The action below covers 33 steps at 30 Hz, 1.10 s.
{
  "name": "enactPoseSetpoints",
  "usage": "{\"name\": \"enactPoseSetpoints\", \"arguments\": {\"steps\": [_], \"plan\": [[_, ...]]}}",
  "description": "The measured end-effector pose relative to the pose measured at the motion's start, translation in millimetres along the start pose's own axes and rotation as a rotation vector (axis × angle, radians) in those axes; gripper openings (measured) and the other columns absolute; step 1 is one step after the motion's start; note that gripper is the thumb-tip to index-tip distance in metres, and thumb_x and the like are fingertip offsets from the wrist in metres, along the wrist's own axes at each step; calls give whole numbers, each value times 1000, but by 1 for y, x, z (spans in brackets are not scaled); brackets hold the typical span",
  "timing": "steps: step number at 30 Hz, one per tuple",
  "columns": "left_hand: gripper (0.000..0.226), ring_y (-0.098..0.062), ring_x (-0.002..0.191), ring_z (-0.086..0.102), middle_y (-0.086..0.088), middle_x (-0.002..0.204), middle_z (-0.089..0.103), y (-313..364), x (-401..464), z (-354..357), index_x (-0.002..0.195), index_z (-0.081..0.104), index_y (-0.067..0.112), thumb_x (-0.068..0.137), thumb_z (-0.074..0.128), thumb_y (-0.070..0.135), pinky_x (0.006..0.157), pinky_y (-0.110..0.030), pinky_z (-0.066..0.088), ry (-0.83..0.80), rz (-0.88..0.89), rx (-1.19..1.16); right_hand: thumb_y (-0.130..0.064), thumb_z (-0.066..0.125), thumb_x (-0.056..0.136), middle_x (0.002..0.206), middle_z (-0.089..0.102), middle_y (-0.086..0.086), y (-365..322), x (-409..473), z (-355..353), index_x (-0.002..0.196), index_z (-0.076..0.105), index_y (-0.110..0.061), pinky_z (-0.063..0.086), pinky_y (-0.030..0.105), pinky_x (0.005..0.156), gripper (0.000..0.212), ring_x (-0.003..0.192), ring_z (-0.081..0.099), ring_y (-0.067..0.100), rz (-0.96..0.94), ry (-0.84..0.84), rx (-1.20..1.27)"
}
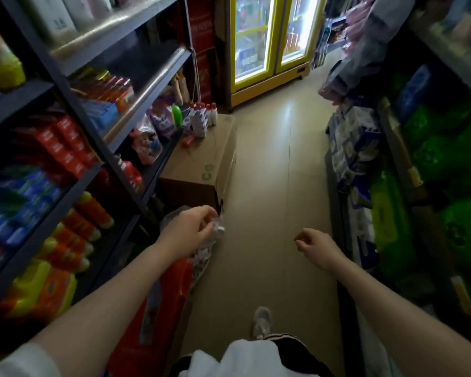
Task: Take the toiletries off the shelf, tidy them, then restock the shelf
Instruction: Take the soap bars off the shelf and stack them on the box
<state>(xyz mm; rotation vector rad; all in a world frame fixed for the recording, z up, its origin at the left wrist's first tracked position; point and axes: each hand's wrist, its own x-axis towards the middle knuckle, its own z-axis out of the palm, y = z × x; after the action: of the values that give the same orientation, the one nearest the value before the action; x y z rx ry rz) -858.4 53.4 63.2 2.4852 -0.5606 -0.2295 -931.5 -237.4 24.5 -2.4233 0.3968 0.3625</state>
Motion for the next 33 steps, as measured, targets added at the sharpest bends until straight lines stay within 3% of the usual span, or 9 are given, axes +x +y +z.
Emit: {"name": "enactPoseSetpoints", "arguments": {"steps": [8,12,16,18,22,27,30,33], "plan": [[21,-9,75,59,8,88,60,-25,162,0,113,57,21,94,50,24,67,-32,53,-48,-210,51,-15,52,92,93,68,6,-61,174,-93,105,65,-11,49,31,80,18,84,61,17,-202,-14,41],[20,-7,72,58,8,88,61,-54,237,-8,112,57,20,94,51,25,61,-26,50,-39,-282,55,-15,52,93,90,67,3,-90,261,-114,104,64,-13,51,32,79,17,82,61,15,-285,-51,43],[21,-14,86,61,0,100,65,-79,321,-29,112,57,20,93,52,24,76,-35,53,-14,-307,29,-14,52,93,87,66,0,-119,361,-131,103,64,-13,47,26,72,16,76,59,13,-338,-73,-3],[22,-15,88,60,-1,102,66,-88,361,-46,113,58,19,92,53,23,75,-31,51,34,-294,40,-13,51,93,88,67,3,-138,407,-140,103,64,-12,47,26,72,16,76,59,14,-333,-86,-25],[22,-2,73,53,9,93,59,-100,425,-89,114,57,22,93,53,24,56,-14,36,170,-286,44,-13,51,92,91,69,6,-176,493,-148,102,65,-10,50,32,78,17,79,61,18,-336,-124,-62],[24,0,73,48,13,93,53,-118,474,-136,116,56,23,93,51,27,55,-10,31,324,-333,68,-19,52,92,88,65,-1,-224,592,-140,105,64,-13,47,26,72,18,77,58,13,-403,-248,-169],[23,-3,78,49,14,95,53,-139,491,-153,115,56,25,94,50,29,55,-12,33,389,-443,91,-22,53,91,90,66,2,-265,646,-127,99,64,-17,49,25,70,15,79,60,15,-493,-334,-241],[20,-11,87,56,8,105,60,-162,501,-162,111,57,23,94,49,28,64,-25,47,443,-606,75,-24,53,91,84,60,-7,-315,688,-114,89,60,-26,38,11,56,7,69,54,3,-691,-430,-320]]}}
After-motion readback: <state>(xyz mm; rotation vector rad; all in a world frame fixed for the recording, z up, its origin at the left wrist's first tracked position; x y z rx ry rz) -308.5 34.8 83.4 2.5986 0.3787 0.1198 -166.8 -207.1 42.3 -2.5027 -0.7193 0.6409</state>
